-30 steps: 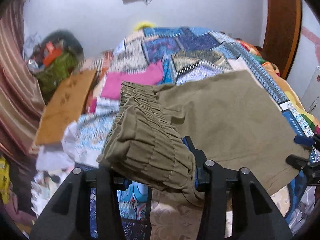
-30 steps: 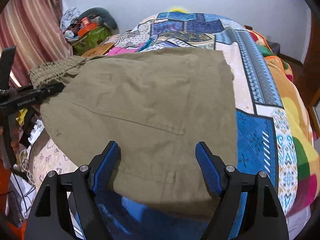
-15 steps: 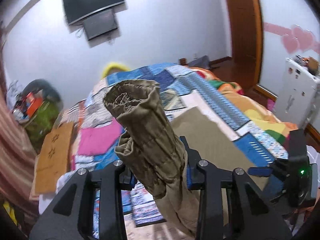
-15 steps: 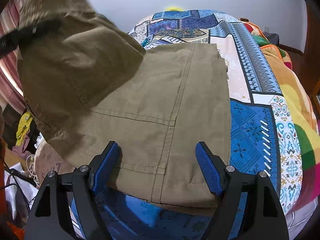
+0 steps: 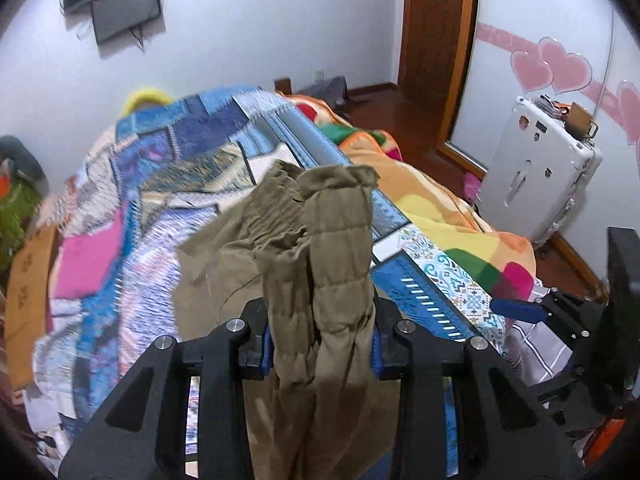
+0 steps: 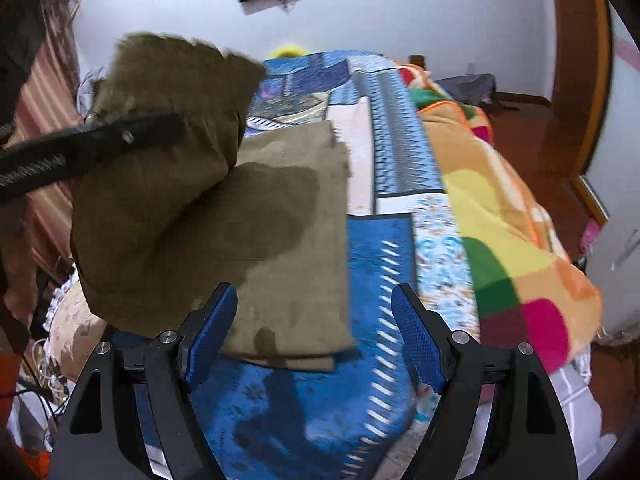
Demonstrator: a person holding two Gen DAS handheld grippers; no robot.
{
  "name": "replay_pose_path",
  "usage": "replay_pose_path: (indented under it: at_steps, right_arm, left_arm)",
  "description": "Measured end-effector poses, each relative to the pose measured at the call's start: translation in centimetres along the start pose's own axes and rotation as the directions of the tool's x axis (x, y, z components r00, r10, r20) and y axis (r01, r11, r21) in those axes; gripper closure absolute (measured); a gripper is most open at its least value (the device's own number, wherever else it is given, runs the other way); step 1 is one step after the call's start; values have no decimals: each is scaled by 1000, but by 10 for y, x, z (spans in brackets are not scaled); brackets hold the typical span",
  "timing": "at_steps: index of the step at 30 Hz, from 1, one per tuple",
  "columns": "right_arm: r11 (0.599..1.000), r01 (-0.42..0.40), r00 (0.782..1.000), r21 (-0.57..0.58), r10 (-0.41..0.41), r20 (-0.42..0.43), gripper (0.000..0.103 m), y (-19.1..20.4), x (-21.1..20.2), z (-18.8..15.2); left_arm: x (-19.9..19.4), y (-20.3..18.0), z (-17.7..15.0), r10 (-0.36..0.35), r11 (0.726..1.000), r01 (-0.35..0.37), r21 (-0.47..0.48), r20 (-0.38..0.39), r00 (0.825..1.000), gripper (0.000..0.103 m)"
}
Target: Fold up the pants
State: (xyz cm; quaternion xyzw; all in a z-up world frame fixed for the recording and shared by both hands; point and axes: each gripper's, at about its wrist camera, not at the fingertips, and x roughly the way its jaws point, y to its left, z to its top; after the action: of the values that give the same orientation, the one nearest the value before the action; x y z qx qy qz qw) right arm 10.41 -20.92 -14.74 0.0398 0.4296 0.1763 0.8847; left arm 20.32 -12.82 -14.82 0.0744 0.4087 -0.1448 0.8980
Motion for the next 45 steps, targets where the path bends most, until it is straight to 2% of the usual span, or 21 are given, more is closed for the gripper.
replay_pose_path:
  at_steps: [4, 8, 9, 11, 13, 18, 20, 24, 27, 30, 34, 37, 40, 41, 43, 45]
  right_arm:
    - [999, 29, 999, 17, -30, 17, 27, -8, -8, 0]
    - [998, 42, 998, 38, -44, 45, 26, -15, -18, 3]
    - [998, 44, 998, 38, -46, 49, 26, -15, -19, 4]
    - [998, 48, 997, 39, -50, 58, 26, -16, -21, 7]
    - [998, 47, 997, 40, -49, 64, 26, -16, -22, 9]
    - [998, 49, 996, 36, -52, 75, 26, -13, -21, 15]
    - [998, 43, 996, 35, -46, 80, 26, -11, -20, 17]
    - [999, 27, 997, 29, -29, 76, 23, -5, -8, 23]
    - [1000, 27, 998, 11, -27, 52, 23, 0, 9, 26]
    - [1000, 23, 1000, 20, -23, 3, 23, 2, 32, 25]
    - [999, 23, 997, 43, -20, -71, 23, 0, 60, 18]
    - [998, 14, 997, 67, -9, -76, 19, -2, 65, 15]
    - [998, 10, 996, 62, -4, -91, 17, -2, 68, 16]
    - [998, 8, 996, 64, -3, -91, 17, -2, 68, 16]
    - [997, 7, 996, 78, 0, -91, 17, -3, 68, 16]
    - [996, 15, 996, 83, -7, -93, 17, -4, 68, 17]
  left_arm:
    - [18, -6, 2, -52, 999, 51, -18, -54, 997, 67]
    - [21, -13, -1, -60, 998, 60, 4, -90, 994, 64]
    - [20, -14, -2, -76, 997, 77, 9, -102, 992, 60]
    - [17, -11, -3, -134, 991, 134, -7, -114, 984, 35]
    - [9, -6, -4, -161, 987, 160, -28, -87, 983, 29]
    - [-7, 23, -2, -98, 994, 96, -55, -36, 995, 24]
    - [-6, 43, -1, -28, 998, 27, -61, -29, 999, 23]
    - [10, 85, 1, 68, 993, -72, -89, -57, 996, 23]
    - [35, 119, 6, 124, 984, -136, -112, -107, 987, 22]
    - [60, 140, 11, 127, 981, -147, -130, -147, 981, 22]
    - [102, 158, 21, 76, 985, -106, -135, -212, 974, 22]
    - [143, 164, 30, 41, 989, -78, -128, -273, 961, 19]
    - [183, 169, 32, 26, 990, -73, -124, -343, 939, 16]
    - [190, 167, 31, 48, 992, -86, -96, -343, 938, 9]
    - [192, 159, 29, 122, 992, -129, -5, -305, 944, 5]
    - [188, 156, 24, 144, 990, -142, 27, -282, 948, 5]
